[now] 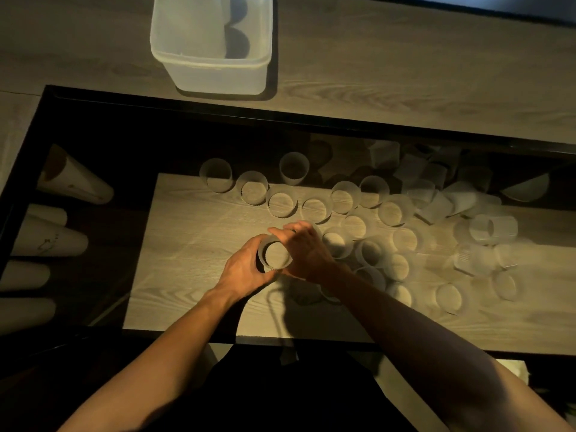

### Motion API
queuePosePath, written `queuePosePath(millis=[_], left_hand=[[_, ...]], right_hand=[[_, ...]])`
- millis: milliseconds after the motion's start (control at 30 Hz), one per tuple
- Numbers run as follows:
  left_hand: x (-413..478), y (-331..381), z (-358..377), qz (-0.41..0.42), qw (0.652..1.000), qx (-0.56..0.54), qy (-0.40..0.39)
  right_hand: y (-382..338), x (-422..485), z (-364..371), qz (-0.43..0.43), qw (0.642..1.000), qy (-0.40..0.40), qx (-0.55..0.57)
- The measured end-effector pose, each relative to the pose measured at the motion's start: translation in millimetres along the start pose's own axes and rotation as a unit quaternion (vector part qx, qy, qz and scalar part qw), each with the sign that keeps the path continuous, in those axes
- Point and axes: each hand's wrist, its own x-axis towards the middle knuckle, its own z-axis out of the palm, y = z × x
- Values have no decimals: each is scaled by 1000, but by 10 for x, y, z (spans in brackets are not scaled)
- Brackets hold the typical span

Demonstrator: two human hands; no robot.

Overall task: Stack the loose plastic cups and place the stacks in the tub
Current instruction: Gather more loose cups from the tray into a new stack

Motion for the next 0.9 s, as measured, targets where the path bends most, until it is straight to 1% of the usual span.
queuePosePath(millis=[167, 267, 367, 533, 600, 733, 900], left_hand=[[-14, 189, -146, 50, 998, 9, 40], [28, 407, -196, 75, 996, 7, 53], [99, 622, -180, 96, 994, 7, 44], [220, 824, -45, 92, 996, 4, 17], [256, 825, 6, 85, 996, 2, 12], [333, 749, 100, 66, 998, -2, 8], [423, 695, 143, 70, 997, 6, 18]], right_hand=[[-58, -86, -354, 23, 995, 32, 95], [7, -205, -573, 16, 991, 76, 108], [151, -308, -700, 25, 988, 93, 124], [325, -445, -854, 47, 981, 95, 165], [371, -451, -838, 33, 980, 105, 168], [422, -440, -759, 14, 976, 90, 197], [555, -300, -668, 40, 973, 82, 211]])
